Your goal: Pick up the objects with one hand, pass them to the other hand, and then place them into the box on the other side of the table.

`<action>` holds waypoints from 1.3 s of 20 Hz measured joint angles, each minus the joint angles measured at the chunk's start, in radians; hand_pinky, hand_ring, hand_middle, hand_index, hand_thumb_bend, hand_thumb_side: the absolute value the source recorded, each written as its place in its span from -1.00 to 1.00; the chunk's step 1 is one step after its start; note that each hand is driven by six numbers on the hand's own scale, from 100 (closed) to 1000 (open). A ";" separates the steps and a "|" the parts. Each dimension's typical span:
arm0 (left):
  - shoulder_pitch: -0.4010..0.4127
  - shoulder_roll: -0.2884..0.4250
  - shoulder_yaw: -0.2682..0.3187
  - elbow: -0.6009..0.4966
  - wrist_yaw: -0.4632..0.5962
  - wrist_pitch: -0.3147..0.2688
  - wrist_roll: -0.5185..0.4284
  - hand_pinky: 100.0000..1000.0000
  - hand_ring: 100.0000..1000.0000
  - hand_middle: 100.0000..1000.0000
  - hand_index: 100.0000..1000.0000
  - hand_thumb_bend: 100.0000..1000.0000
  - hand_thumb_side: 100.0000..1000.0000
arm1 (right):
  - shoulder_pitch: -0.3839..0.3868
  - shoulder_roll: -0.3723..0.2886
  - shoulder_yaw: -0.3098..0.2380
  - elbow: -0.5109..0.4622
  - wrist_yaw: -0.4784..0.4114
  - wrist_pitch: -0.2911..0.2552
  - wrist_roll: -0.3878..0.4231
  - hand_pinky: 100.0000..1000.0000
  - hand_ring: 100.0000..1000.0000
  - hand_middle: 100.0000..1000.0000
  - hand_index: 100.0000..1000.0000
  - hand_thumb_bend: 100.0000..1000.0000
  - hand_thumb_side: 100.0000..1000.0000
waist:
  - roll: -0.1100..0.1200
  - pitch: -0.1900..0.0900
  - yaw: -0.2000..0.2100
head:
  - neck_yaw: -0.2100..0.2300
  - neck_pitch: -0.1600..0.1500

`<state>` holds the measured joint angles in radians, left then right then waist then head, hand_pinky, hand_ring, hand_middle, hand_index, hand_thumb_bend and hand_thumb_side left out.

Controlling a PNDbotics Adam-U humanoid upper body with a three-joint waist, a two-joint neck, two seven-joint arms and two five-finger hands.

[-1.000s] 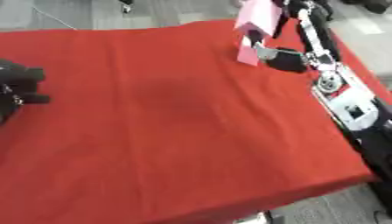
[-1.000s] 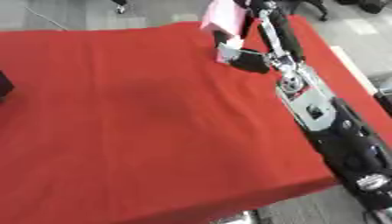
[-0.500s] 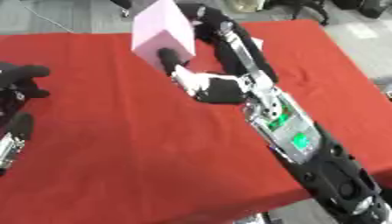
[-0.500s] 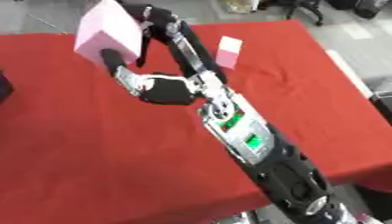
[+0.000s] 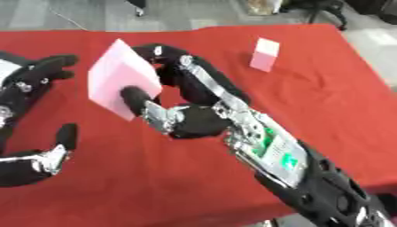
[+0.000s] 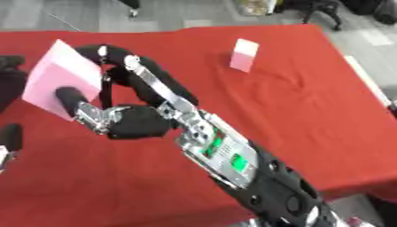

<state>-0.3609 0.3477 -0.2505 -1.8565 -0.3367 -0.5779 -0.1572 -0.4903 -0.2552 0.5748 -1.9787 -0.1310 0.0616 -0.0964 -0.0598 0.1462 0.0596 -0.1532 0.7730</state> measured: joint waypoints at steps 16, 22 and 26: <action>-0.019 -0.016 -0.075 0.045 -0.081 -0.033 0.059 0.68 0.92 0.77 1.00 -1.00 0.17 | -0.003 -0.013 0.022 0.000 -0.073 0.073 -0.016 0.18 -0.59 -0.70 -0.41 -1.00 -0.19 | 0.002 0.004 -0.004 | 0.095 0.000; -0.035 -0.033 -0.088 0.057 0.069 0.041 -0.050 0.67 0.98 0.78 1.00 -1.00 0.32 | -0.003 -0.024 0.015 0.000 -0.063 0.075 -0.015 0.18 -0.60 -0.71 -0.41 -1.00 -0.21 | 0.002 0.004 -0.005 | 0.081 0.000; -0.051 -0.044 -0.091 0.058 0.186 0.115 -0.120 0.66 1.00 0.78 1.00 -0.98 0.37 | -0.002 -0.026 0.012 0.001 -0.043 0.075 -0.014 0.18 -0.61 -0.72 -0.42 -1.00 -0.21 | 0.002 0.004 -0.006 | 0.073 0.000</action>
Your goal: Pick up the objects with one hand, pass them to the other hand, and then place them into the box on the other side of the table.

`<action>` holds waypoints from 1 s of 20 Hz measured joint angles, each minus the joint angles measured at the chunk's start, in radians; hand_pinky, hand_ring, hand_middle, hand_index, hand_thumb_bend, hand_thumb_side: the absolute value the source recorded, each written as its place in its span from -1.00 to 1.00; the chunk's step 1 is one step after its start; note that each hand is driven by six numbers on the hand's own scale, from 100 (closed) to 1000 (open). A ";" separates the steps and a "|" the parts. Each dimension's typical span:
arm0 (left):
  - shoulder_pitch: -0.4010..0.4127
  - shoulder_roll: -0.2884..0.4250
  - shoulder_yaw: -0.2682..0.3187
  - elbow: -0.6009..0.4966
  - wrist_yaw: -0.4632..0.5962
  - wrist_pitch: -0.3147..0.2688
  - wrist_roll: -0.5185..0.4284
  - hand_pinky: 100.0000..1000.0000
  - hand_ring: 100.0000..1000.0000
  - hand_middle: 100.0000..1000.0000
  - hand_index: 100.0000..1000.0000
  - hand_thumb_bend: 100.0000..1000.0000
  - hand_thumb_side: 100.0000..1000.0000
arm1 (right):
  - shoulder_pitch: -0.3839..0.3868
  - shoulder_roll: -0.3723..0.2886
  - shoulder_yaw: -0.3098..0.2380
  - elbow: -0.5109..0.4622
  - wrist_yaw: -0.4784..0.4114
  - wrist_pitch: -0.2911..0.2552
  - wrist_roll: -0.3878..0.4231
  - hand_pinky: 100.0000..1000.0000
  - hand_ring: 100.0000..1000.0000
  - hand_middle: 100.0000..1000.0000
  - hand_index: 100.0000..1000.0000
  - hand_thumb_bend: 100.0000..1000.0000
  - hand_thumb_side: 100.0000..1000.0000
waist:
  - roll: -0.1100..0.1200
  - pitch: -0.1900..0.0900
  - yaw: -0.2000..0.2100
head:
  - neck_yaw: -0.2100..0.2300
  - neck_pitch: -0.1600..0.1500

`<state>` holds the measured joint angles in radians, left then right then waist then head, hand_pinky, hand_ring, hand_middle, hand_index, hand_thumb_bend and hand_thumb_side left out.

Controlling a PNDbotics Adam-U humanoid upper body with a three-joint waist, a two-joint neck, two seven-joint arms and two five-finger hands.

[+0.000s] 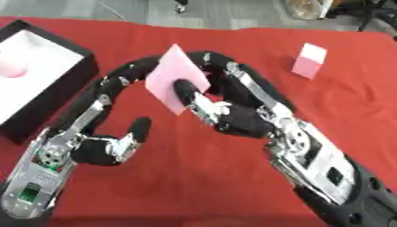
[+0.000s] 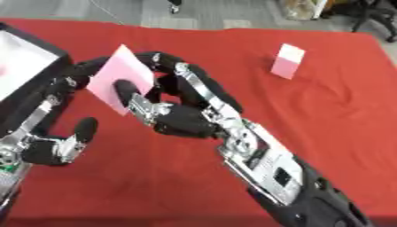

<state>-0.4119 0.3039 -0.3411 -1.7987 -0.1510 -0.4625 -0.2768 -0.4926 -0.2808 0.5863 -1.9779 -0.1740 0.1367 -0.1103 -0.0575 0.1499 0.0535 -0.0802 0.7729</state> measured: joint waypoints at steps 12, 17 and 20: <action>-0.034 -0.041 0.005 0.045 0.185 0.241 -0.064 0.63 1.00 0.78 1.00 -0.73 0.51 | 0.005 0.000 0.004 0.012 0.081 -0.016 0.012 0.17 -0.63 -0.75 -0.45 -1.00 -0.26 | 0.002 0.003 -0.006 | -0.003 0.000; -0.038 -0.050 0.008 0.055 0.186 0.325 -0.062 0.63 1.00 0.78 1.00 -0.73 0.54 | 0.008 0.000 -0.005 0.019 0.101 -0.016 0.005 0.17 -0.64 -0.75 -0.45 -1.00 -0.26 | 0.004 0.003 -0.007 | -0.005 0.000; -0.038 -0.050 0.008 0.053 0.183 0.343 -0.081 0.62 1.00 0.76 1.00 -0.75 0.54 | 0.008 0.000 -0.006 0.019 0.108 -0.014 0.001 0.17 -0.64 -0.75 -0.45 -1.00 -0.26 | 0.004 0.003 -0.008 | -0.007 0.000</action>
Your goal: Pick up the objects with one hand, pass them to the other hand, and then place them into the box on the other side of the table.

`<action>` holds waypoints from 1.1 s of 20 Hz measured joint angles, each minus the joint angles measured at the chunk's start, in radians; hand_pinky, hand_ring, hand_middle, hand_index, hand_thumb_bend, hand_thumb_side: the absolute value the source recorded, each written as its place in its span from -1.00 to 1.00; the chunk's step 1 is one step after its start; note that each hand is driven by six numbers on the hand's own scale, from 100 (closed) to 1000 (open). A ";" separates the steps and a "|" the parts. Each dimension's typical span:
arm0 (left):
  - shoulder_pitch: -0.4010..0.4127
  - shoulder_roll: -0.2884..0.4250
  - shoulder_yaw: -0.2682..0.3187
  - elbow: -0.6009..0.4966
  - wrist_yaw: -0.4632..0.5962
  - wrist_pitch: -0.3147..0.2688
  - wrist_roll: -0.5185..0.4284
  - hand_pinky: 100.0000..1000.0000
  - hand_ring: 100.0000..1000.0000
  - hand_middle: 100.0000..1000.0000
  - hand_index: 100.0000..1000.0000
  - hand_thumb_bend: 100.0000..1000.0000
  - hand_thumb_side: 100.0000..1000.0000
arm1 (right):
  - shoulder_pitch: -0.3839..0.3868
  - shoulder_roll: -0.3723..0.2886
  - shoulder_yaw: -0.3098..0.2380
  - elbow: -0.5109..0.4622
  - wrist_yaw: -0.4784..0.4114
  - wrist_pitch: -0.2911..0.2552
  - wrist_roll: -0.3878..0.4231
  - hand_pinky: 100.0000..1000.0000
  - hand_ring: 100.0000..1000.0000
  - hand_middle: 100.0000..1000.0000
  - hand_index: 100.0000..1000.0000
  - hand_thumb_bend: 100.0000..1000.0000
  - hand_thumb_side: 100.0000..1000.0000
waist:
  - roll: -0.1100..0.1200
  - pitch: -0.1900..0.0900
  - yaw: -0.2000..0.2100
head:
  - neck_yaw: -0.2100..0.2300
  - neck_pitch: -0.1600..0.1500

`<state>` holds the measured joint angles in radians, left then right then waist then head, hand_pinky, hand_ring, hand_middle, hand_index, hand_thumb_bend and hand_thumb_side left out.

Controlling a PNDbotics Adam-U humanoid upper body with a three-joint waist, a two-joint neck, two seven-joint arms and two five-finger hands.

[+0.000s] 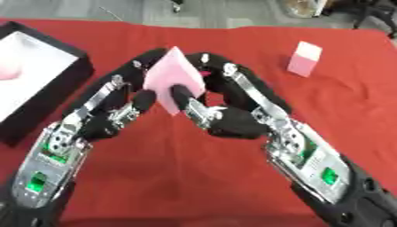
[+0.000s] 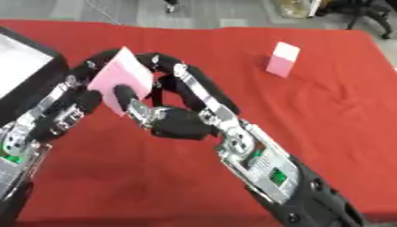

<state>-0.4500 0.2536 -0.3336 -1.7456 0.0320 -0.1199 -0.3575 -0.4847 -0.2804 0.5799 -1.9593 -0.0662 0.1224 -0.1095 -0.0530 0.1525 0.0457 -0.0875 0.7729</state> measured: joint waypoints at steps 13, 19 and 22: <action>0.000 0.000 0.003 -0.012 0.007 -0.029 -0.088 0.61 1.00 0.72 1.00 -0.79 0.47 | 0.001 0.000 0.006 0.005 0.021 0.016 -0.017 0.16 -0.66 -0.76 -0.46 -1.00 -0.25 | -0.005 0.000 -0.001 | -0.003 0.000; -0.001 0.000 0.002 -0.010 0.038 -0.034 -0.095 0.62 1.00 0.73 1.00 -0.76 0.46 | -0.001 0.000 0.018 0.014 0.026 0.037 -0.021 0.15 -0.69 -0.77 -0.46 -1.00 -0.22 | -0.007 0.000 0.002 | -0.008 0.000; -0.002 0.000 0.000 -0.009 0.050 -0.035 -0.098 0.61 1.00 0.73 1.00 -0.74 0.44 | -0.004 0.000 0.023 0.025 0.026 0.045 -0.019 0.15 -0.69 -0.77 -0.47 -1.00 -0.22 | -0.010 0.000 0.003 | -0.011 0.000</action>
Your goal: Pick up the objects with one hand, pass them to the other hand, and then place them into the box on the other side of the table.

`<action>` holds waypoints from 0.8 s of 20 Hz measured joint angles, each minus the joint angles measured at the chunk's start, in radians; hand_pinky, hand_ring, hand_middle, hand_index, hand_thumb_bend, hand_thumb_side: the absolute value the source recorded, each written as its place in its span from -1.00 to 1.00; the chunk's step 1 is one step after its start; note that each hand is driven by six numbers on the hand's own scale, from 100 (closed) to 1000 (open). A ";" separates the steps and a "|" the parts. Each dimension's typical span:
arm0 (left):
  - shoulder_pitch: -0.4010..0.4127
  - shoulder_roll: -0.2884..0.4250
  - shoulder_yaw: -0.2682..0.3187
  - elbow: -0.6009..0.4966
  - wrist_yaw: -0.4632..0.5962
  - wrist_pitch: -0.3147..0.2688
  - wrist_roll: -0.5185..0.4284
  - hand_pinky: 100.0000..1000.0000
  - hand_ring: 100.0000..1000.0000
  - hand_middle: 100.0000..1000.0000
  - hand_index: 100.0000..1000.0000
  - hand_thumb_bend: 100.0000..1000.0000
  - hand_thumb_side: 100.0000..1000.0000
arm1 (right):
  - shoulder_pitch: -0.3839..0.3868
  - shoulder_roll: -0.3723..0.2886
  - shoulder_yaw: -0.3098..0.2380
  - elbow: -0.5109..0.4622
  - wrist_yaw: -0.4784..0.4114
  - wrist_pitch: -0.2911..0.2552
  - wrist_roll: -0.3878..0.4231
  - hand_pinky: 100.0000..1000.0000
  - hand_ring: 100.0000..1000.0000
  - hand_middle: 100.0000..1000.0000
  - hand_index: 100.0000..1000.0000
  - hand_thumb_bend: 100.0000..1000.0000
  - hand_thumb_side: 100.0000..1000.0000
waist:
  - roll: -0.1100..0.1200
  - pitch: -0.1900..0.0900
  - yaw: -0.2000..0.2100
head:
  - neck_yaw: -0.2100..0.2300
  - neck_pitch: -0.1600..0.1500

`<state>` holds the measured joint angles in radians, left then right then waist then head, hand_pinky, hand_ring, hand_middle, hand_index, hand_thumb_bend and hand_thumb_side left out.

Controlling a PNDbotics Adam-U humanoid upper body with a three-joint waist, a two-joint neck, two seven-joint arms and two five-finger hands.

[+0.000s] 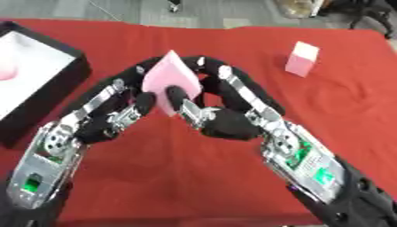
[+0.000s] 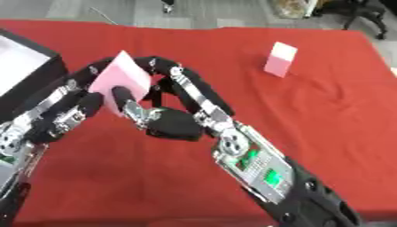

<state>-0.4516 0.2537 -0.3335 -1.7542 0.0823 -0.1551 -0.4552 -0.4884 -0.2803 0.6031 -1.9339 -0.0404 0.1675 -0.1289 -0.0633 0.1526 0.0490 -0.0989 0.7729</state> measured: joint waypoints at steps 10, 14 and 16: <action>-0.021 -0.018 -0.005 0.000 0.045 0.008 0.007 0.54 0.92 0.55 0.94 -0.75 0.40 | 0.001 0.003 0.039 0.036 0.023 0.012 0.018 0.16 -0.70 -0.78 -0.47 -1.00 -0.22 | -0.001 0.000 0.001 | -0.004 0.000; -0.024 -0.018 -0.007 -0.002 0.054 0.008 0.009 0.45 0.77 0.36 0.87 -0.80 0.39 | 0.001 0.003 0.045 0.037 0.030 0.011 0.019 0.16 -0.70 -0.78 -0.47 -1.00 -0.22 | -0.001 0.000 0.001 | -0.004 0.000; -0.025 -0.018 -0.007 -0.002 0.055 0.009 0.008 0.45 0.78 0.37 0.88 -0.81 0.40 | 0.001 0.003 0.045 0.038 0.034 0.010 0.020 0.16 -0.70 -0.78 -0.47 -1.00 -0.22 | -0.001 0.000 0.001 | -0.004 0.000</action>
<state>-0.4765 0.2356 -0.3405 -1.7565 0.1378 -0.1466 -0.4469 -0.4877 -0.2769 0.6480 -1.8960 -0.0067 0.1776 -0.1092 -0.0641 0.1526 0.0501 -0.1033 0.7729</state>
